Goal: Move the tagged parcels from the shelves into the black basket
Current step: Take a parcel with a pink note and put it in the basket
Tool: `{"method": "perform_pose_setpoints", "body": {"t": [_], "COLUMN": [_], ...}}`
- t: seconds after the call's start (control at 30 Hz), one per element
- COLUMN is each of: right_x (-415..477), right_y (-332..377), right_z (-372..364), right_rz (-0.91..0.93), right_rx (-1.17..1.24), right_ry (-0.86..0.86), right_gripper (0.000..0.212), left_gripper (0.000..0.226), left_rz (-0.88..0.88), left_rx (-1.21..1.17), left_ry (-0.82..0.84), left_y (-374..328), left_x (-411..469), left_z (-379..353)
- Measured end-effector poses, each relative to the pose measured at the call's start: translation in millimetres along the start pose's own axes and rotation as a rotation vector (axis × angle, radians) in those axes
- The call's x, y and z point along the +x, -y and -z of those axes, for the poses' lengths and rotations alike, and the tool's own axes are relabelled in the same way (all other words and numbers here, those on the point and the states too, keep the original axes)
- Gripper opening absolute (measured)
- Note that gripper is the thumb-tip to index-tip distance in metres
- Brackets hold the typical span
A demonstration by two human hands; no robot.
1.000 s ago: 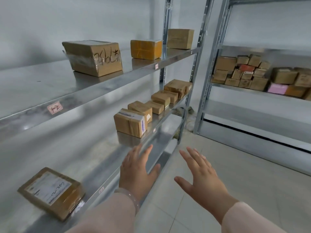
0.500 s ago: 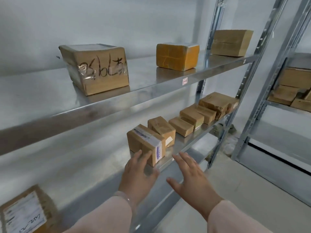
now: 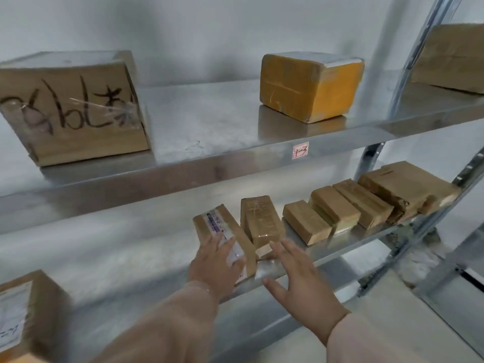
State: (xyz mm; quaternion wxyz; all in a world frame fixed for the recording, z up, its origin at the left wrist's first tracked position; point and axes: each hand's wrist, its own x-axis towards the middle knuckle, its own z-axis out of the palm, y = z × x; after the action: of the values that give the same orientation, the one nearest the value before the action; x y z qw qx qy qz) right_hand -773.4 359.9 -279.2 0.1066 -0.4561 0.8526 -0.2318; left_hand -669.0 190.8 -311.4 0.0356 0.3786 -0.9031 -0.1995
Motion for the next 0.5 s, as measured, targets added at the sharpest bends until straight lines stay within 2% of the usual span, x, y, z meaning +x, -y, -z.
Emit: {"method": "perform_pose_setpoints", "body": {"t": [0.1,0.17,0.27,0.37,0.5], "right_x": [18,28,38,43,49], "right_y": [-1,1,5,8,9], "right_z": [-5,-11,-19,-23,-27], "right_rz": [0.070,0.088,0.113,0.133,0.161], "right_rx": [0.020,0.046,0.080,0.071,0.096], "right_ry": [0.033,0.066,0.138,0.200,0.243], "right_gripper": [0.068,0.069,0.070,0.070,0.066], "left_gripper": [0.055,0.057,0.066,0.077,0.038], "left_rz": [0.060,0.202,0.425,0.492,0.499], "left_rx": [-0.160,-0.365,-0.625,-0.787,-1.123], "left_ry": [-0.194,-0.276,-0.301,-0.297,-0.392], "left_y": [14,18,23,31,41], "left_x": [-9,-12,-14,-14,-25], "left_z": [-2,-1,2,3,8]}}
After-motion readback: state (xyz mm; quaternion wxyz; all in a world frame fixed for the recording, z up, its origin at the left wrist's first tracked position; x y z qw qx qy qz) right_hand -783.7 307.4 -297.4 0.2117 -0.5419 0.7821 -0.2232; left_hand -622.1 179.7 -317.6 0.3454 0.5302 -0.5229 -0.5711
